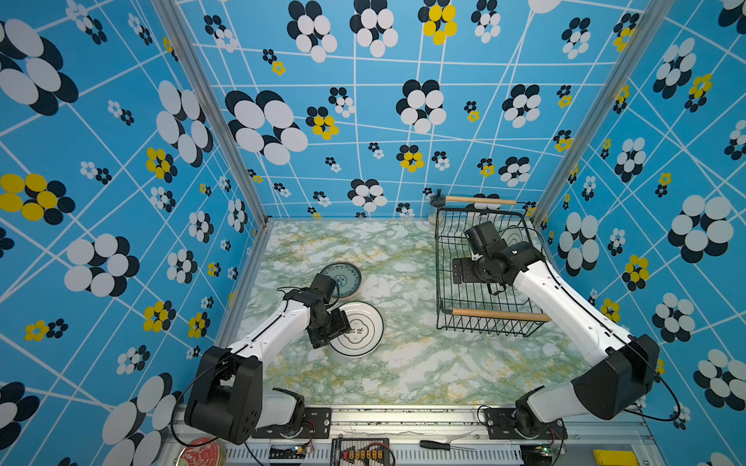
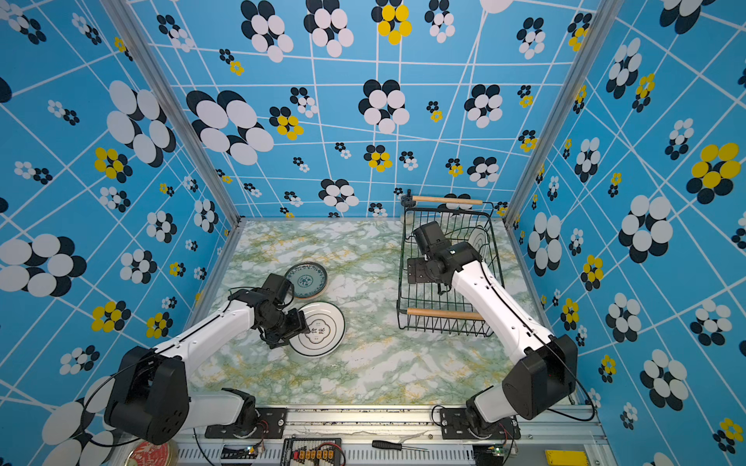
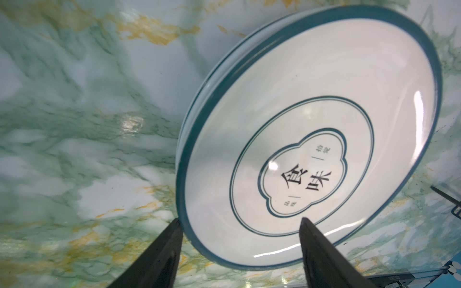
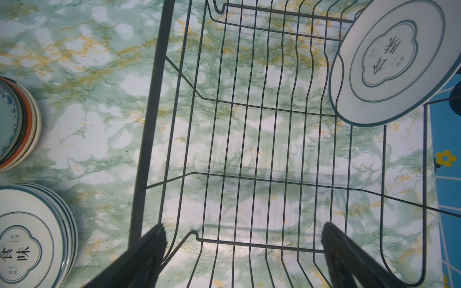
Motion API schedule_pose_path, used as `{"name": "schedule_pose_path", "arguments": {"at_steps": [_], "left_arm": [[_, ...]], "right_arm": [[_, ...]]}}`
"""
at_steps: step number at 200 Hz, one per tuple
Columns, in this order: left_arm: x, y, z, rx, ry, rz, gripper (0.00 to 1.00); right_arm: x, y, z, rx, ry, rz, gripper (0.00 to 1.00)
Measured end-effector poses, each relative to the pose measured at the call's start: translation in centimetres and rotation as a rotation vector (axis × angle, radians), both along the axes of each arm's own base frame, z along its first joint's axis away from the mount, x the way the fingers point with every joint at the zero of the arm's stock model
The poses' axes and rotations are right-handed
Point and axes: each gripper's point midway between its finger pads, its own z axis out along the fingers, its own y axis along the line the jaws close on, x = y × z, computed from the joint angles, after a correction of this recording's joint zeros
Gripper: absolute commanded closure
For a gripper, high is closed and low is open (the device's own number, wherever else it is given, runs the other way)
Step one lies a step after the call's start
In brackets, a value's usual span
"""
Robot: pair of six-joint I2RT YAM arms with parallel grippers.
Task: Unload the plates from the dish rack
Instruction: Place the plate among the plates.
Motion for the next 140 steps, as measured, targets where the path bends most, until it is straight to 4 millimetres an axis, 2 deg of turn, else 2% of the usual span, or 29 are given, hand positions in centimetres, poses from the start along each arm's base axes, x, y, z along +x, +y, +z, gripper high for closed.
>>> {"name": "schedule_pose_path", "arguments": {"at_steps": [15,18,20,47,68,115,140], "left_arm": [[0.0,0.0,0.0,0.006,0.003,-0.009,0.18],[0.0,0.0,0.1,0.009,0.004,-0.012,0.03],[0.0,0.0,0.1,0.011,0.004,-0.012,0.0],[0.2,0.6,0.9,0.05,0.002,-0.022,0.01],[0.8,0.9,1.9,0.069,-0.02,-0.024,0.01],[2.0,1.2,4.9,0.079,-0.097,-0.033,0.01],[3.1,1.1,7.0,0.073,-0.173,-0.042,0.01]], "right_arm": [[0.1,-0.1,0.0,0.002,-0.001,-0.004,0.01],[0.1,-0.2,0.0,0.003,-0.001,-0.005,0.01],[0.1,-0.2,0.0,0.003,-0.001,-0.005,0.01],[0.3,-0.9,0.0,0.008,0.001,-0.025,0.01],[0.7,-2.1,-0.1,0.019,0.006,-0.061,0.01],[1.9,-7.9,0.1,0.002,0.004,-0.196,0.01],[3.7,-11.6,0.1,-0.021,-0.009,-0.286,0.01]]}}
